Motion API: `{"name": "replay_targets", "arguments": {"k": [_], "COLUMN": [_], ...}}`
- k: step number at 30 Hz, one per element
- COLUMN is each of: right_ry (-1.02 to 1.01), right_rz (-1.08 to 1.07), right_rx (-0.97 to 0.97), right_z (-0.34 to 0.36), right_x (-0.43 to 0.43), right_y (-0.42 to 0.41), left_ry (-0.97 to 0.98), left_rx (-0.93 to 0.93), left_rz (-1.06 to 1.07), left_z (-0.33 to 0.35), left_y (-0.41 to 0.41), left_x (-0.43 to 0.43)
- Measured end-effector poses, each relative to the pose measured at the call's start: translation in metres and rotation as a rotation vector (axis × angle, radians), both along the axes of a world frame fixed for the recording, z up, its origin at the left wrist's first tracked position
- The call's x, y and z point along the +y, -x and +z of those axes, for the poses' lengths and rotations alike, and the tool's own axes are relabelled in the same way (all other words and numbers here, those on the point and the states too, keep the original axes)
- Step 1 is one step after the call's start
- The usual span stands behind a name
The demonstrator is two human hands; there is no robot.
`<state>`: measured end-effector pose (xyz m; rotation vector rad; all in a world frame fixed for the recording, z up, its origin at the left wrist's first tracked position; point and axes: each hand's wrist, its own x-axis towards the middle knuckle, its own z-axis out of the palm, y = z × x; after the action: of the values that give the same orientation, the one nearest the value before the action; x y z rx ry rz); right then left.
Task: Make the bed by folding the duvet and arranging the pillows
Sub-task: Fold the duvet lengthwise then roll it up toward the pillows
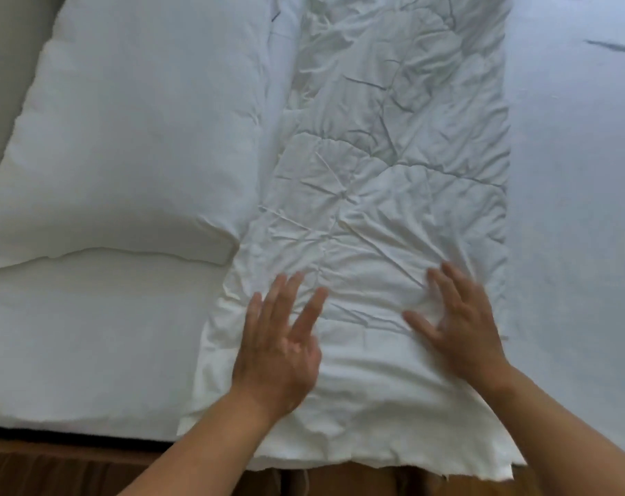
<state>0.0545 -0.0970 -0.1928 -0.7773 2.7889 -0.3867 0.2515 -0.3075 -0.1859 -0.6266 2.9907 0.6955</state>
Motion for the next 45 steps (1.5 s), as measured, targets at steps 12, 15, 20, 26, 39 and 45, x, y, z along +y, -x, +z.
{"name": "replay_targets", "arguments": {"k": [12,15,20,26,39,45], "right_ry": [0.34,0.288,0.047,-0.003,-0.099,-0.176], "right_rz": [-0.75,-0.747,-0.749,-0.611,-0.398,-0.253], "right_rx": [-0.841,-0.774,-0.753,-0.746,-0.732,-0.763], "right_z": [-0.026,-0.018,-0.03,-0.014,-0.033,0.061], "right_x": [0.128,0.146,0.177,0.173,0.146,0.176], "right_y": [-0.04,-0.041,-0.081,-0.036,-0.082,-0.076], "left_ry": [0.176,0.179,0.236,0.173,0.134,-0.142], "left_rx": [-0.376,-0.383,-0.52,-0.398,-0.752,-0.861], "left_rz": [-0.103,-0.118,-0.221,-0.08,-0.112,-0.044], "left_z": [-0.059,-0.055,-0.051,-0.03,-0.043,0.043], "left_y": [0.009,0.006,-0.014,0.013,-0.022,0.0], "left_x": [0.038,0.04,0.063,0.065,0.058,0.063]}}
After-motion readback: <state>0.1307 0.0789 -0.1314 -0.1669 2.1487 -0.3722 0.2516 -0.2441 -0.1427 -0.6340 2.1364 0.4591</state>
